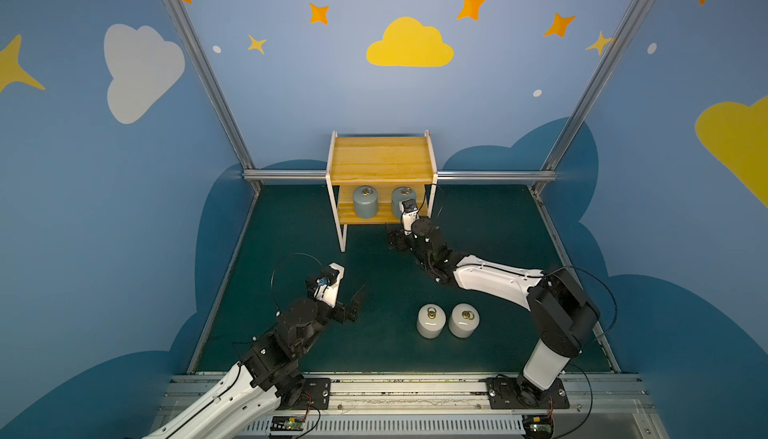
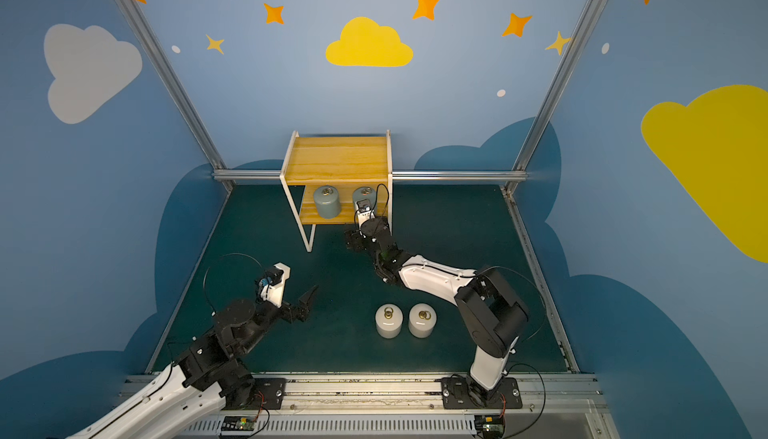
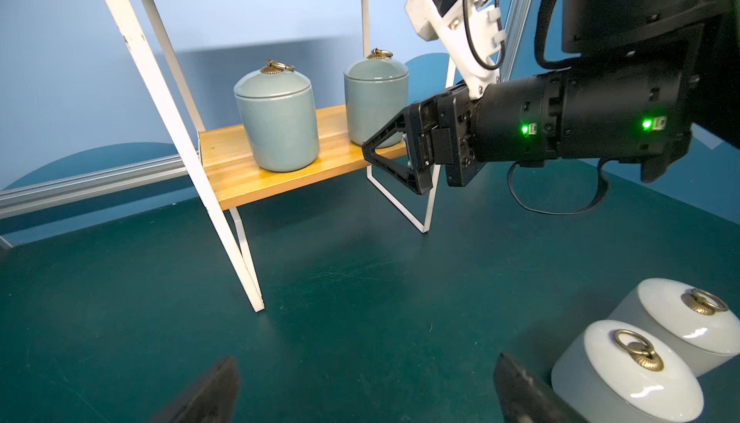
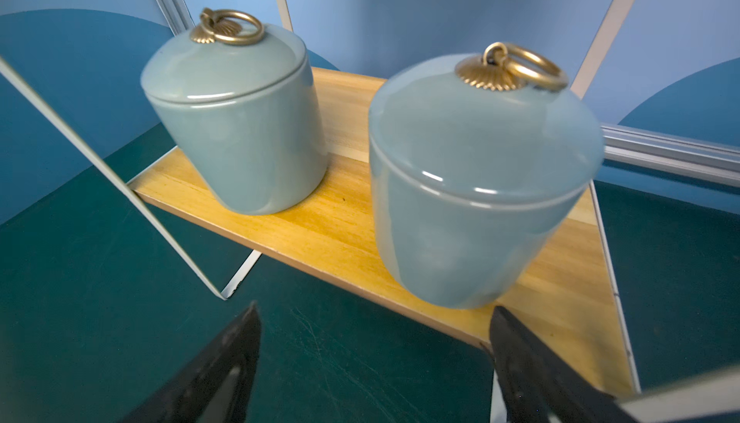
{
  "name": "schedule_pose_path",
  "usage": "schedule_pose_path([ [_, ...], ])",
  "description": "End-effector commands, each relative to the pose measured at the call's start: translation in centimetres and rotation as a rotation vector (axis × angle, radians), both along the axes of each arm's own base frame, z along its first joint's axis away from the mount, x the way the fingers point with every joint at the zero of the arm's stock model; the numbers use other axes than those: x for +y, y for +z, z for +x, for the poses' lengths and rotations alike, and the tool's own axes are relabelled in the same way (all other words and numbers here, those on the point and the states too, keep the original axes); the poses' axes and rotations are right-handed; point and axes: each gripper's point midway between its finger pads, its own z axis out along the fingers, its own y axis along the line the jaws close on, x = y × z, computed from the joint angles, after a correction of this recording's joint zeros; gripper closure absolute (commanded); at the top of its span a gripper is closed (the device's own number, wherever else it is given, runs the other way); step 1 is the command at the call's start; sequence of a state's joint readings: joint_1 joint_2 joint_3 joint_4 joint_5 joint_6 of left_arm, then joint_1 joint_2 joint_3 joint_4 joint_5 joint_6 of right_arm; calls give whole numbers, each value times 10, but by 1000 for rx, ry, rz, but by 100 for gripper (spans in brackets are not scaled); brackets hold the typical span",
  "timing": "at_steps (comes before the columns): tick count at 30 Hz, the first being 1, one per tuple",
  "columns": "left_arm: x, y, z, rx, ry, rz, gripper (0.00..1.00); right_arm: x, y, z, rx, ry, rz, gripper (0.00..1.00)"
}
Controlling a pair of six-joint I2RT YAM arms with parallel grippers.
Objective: Remove the tea canisters from the shelf
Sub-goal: Pick up the tea canister from the shelf.
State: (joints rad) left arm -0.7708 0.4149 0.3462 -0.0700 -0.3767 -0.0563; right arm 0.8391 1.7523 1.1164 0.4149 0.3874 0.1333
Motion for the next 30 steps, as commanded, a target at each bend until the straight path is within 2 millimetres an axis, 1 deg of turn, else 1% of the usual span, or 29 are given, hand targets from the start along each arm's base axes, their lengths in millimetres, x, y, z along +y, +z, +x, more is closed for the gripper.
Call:
schedule_pose_path([
  [1, 4, 6, 2, -25, 22, -27, 0, -2, 17, 15, -64, -46, 28, 8],
  [9, 2, 3, 5, -13, 19, -18, 0, -4, 12, 25, -95, -68, 37, 7],
  [19, 1, 5, 5, -18, 12, -17, 0, 4, 8, 35, -131, -52, 51, 7],
  [30, 0, 3, 7, -16, 11, -22, 0, 1, 8, 46, -151, -74, 49, 7],
])
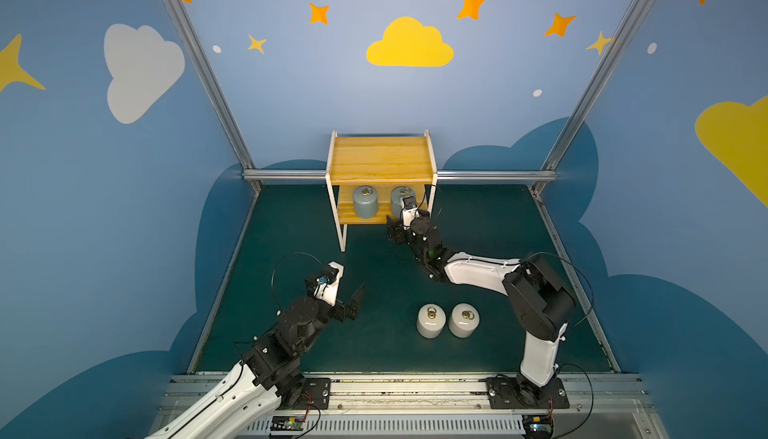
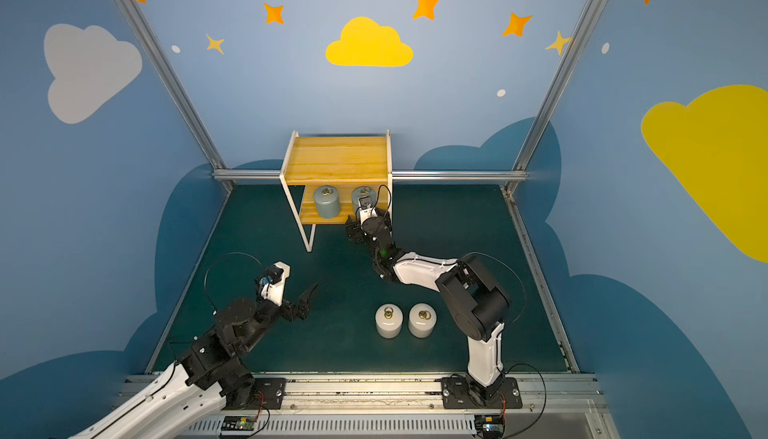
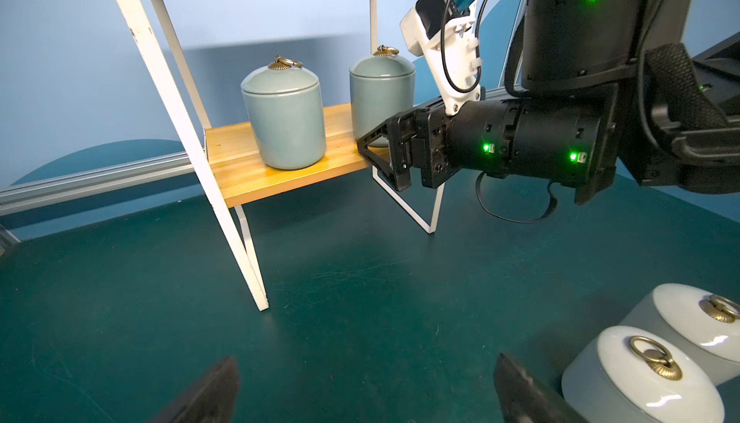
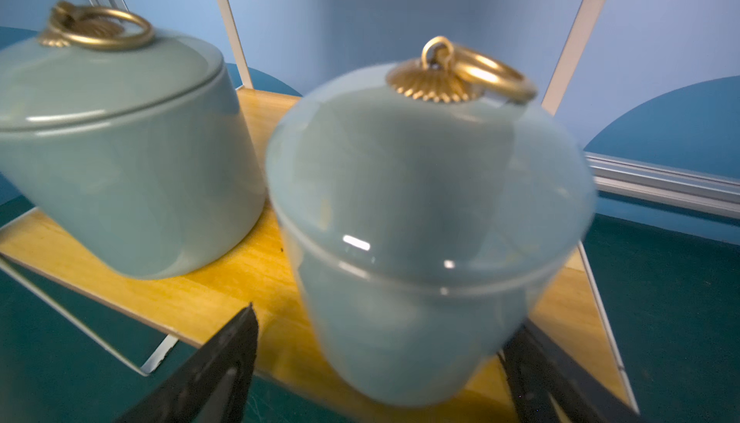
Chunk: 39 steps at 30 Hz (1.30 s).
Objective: Remove the tea canisters from the shelf
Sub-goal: Pick up the tea canister from the shelf.
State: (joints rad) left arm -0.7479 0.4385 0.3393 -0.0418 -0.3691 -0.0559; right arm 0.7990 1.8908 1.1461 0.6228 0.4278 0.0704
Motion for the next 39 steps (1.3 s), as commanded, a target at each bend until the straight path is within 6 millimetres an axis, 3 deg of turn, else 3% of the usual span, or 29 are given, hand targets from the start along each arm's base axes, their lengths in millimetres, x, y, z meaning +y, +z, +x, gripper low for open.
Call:
schedule_pose_path([
  [1, -2, 5, 1, -18, -5, -23, 0, 3, 19, 9, -54, -6, 39, 7],
  [39, -4, 8, 0, -26, -23, -18, 0, 2, 32, 38, -157, -66, 65, 6],
])
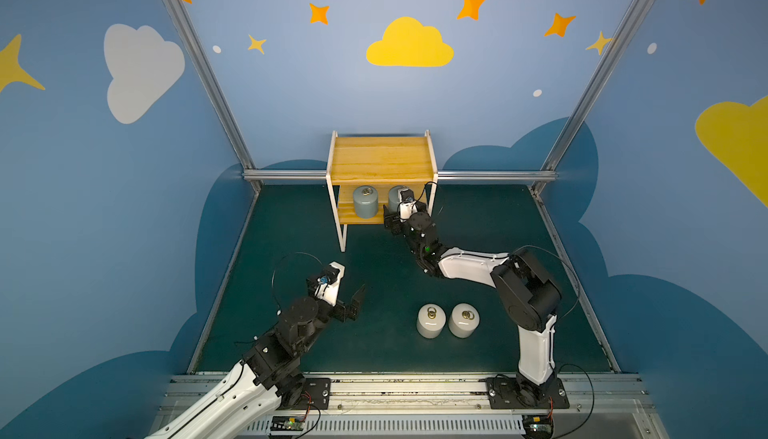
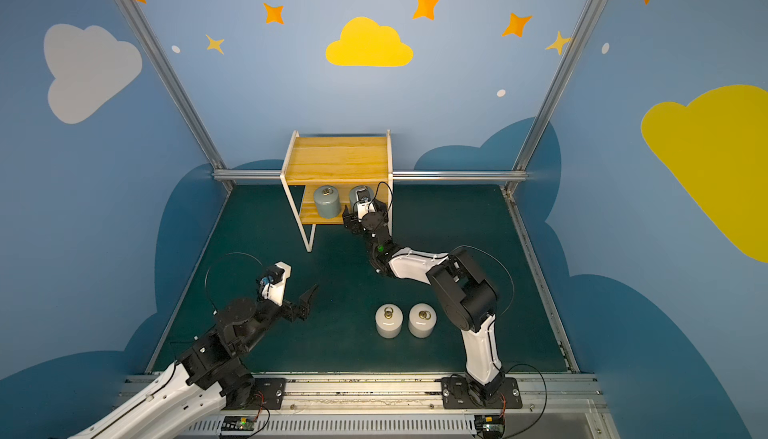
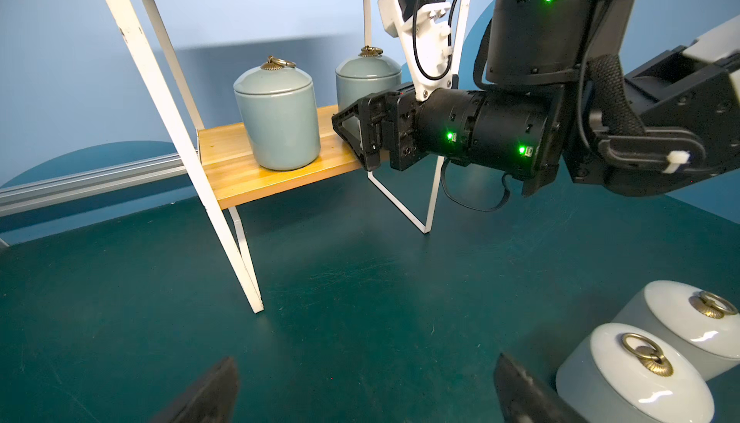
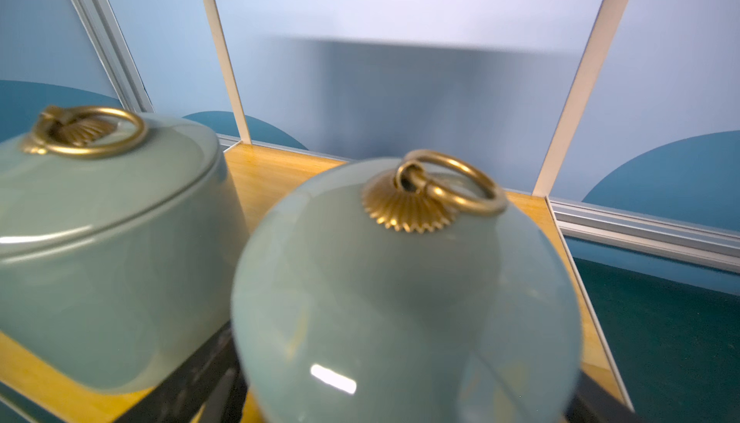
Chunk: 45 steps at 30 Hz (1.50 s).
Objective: Remove the tea canisters from the shelf
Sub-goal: Pick up the tea canister from the shelf.
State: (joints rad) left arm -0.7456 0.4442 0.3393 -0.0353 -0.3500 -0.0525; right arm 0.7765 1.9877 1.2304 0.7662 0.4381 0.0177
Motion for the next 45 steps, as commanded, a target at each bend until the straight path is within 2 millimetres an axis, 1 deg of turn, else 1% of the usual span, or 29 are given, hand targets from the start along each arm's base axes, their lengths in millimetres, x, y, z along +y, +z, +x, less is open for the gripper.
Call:
schedule_pose_path([
  [1, -1, 9, 1, -26, -6, -18, 0, -7, 14, 12, -44, -42, 23, 6],
  [9, -1, 8, 1, -25, -5, -16, 0, -7, 14, 18, -52, -45, 26, 7],
  [13, -1, 8, 1, -24, -4, -14, 0, -7, 19, 20, -65, -44, 26, 8],
  [21, -1, 8, 1, -24, -4, -18, 0, -4, 21, 18, -68, -24, 26, 19],
  [29, -1, 9, 1, -26, -4, -17, 0, 5, 21, 7, -74, 2, 16, 29],
  [36, 0, 9, 1, -28, -3, -17, 0, 7, 21, -3, -75, 11, 21, 36],
  [39, 0, 10, 1, -34, -2, -16, 0, 9, 22, -10, -76, 20, 25, 39],
  [45, 1, 11, 1, -35, 2, -19, 0, 11, 23, -27, -77, 25, 30, 42],
])
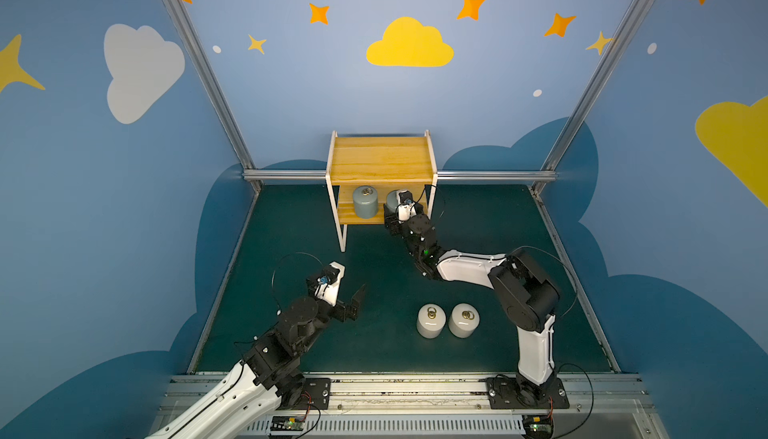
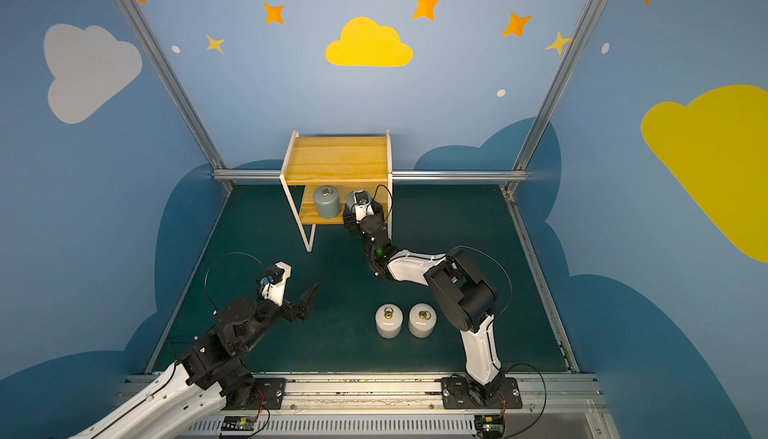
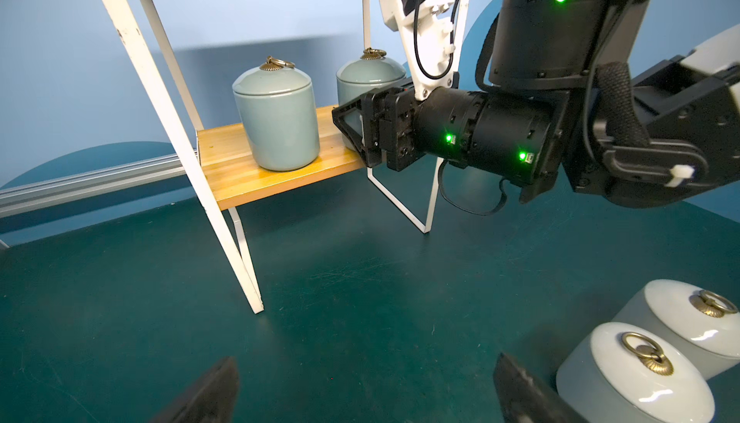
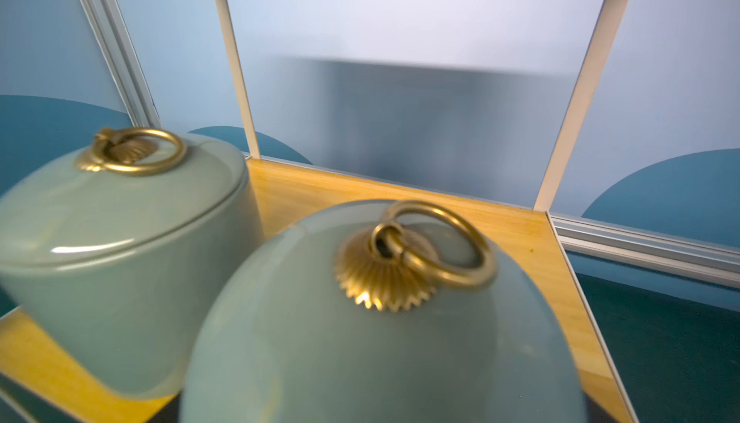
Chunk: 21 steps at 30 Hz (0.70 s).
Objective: Remove the tea canisters from the shelf
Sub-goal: Pick up the tea canister from the shelf.
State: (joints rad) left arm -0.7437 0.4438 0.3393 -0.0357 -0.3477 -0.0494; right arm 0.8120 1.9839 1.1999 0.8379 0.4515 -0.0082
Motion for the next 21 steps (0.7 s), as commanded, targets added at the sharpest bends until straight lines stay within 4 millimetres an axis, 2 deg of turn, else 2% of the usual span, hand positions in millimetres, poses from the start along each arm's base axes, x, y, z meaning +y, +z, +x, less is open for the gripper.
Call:
schedule_pose_path([
  [1, 1, 12, 1, -38, 3, -22, 0, 1, 18, -17, -38, 3, 25, 42],
  [12, 1, 17, 0, -57, 0, -31, 0, 12, 30, -52, -68, 21, 26, 43],
  [21, 2, 21, -2, -69, -5, -43, 0, 10, 42, -88, -77, 58, 21, 46],
])
